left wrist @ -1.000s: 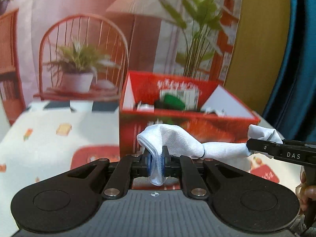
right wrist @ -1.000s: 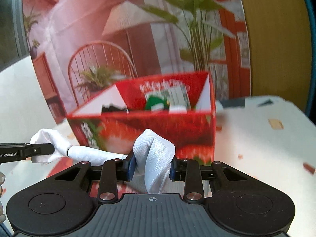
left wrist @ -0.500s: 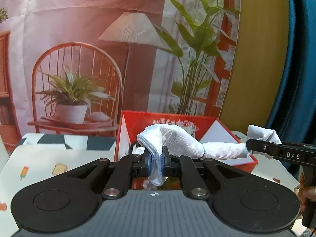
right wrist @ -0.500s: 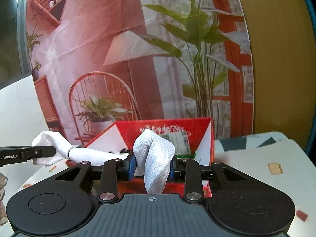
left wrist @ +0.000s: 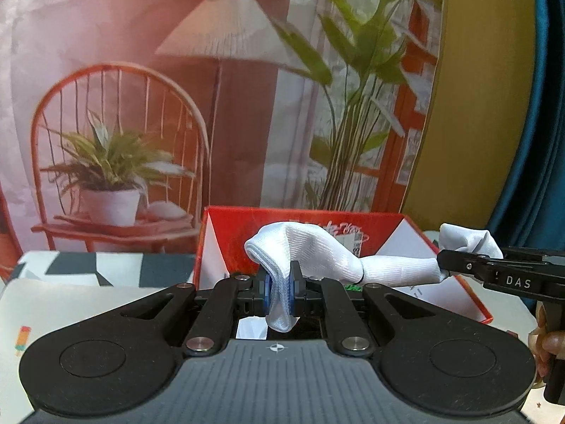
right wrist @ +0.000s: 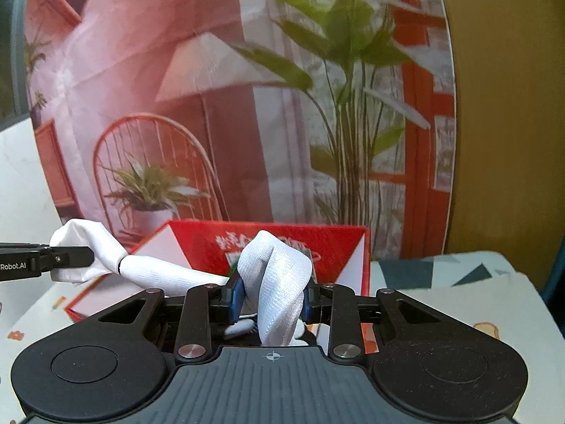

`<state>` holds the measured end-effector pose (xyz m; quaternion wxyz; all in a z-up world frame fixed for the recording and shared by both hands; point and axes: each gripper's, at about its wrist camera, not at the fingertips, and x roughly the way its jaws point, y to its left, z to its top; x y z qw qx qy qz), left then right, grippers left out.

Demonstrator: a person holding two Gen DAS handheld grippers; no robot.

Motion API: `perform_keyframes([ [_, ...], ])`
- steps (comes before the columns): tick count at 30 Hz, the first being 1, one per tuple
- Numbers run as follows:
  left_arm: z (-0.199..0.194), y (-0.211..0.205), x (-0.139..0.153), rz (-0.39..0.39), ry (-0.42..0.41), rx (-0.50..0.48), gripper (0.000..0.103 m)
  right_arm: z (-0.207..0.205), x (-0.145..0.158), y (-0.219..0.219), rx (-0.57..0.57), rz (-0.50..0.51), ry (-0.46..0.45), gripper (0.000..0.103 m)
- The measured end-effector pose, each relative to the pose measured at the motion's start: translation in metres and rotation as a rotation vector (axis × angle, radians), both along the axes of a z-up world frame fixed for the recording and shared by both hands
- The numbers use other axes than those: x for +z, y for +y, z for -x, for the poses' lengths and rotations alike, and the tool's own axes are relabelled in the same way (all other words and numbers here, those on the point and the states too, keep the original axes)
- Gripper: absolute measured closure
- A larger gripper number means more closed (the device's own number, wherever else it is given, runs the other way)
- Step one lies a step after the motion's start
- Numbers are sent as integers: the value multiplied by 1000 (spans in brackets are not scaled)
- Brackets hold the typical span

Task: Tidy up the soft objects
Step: 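Lift the white cloth with both grippers and carry it into the red box, then open both grippers to release the white cloth in the box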

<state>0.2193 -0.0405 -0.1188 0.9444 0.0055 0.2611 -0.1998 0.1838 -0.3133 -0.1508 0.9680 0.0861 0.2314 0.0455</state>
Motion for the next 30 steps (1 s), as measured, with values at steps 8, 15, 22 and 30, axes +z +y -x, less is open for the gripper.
perform_keyframes([
  [8,-22,-5,-20,-31,78,-18,93,-22,-25,-3,-11,-17,106,75],
  [15,-32,-6,-29,-49,120,-34,93,-31,-37,-1,-5,-18,157,76],
  [22,-39,-11,-37,-69,165,-51,93,-37,-41,1,-1,-4,184,76],
  [30,-40,-15,-39,-107,169,-60,76,-41,-41,8,-8,52,187,60],
])
